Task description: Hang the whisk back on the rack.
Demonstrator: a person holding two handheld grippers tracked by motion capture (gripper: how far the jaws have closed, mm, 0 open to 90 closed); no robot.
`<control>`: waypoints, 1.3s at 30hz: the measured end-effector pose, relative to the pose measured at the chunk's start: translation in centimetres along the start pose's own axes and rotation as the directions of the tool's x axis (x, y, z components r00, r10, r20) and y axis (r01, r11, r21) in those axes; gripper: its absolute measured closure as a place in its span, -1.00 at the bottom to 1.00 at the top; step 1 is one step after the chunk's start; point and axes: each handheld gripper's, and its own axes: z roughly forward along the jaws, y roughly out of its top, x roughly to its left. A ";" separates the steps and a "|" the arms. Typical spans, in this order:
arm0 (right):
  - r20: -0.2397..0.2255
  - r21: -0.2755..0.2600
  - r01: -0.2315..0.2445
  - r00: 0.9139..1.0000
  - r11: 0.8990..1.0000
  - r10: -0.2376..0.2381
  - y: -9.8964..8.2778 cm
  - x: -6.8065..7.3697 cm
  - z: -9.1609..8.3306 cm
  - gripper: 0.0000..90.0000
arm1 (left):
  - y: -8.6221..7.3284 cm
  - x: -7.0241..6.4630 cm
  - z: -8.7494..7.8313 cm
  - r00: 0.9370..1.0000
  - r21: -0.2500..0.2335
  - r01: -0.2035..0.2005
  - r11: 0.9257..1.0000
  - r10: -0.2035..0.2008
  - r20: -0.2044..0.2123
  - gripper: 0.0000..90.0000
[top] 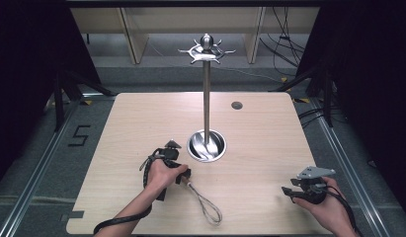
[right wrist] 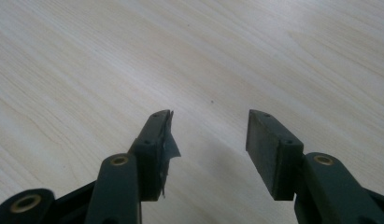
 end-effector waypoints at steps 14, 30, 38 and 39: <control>-0.006 0.015 -0.012 1.000 1.000 0.012 0.1 0.2 -0.1 0.14 | -0.4 1.5 -0.5 0.989 0.050 -0.123 0.991 0.127 -0.073 0.50; -0.007 0.014 -0.016 1.000 1.000 0.016 0.1 0.2 -0.1 0.12 | -0.6 2.3 -0.8 0.984 0.049 -0.163 0.985 0.166 -0.066 0.60; 0.003 -0.009 0.005 1.000 1.000 -0.005 0.0 0.1 0.1 0.12 | -1.2 2.9 -2.4 0.981 -0.079 -0.190 0.979 0.186 -0.056 0.60; 0.003 -0.009 0.005 1.000 1.000 -0.005 0.0 0.1 0.1 0.12 | -1.3 3.0 -3.0 0.980 -0.105 -0.192 0.976 0.186 -0.065 0.60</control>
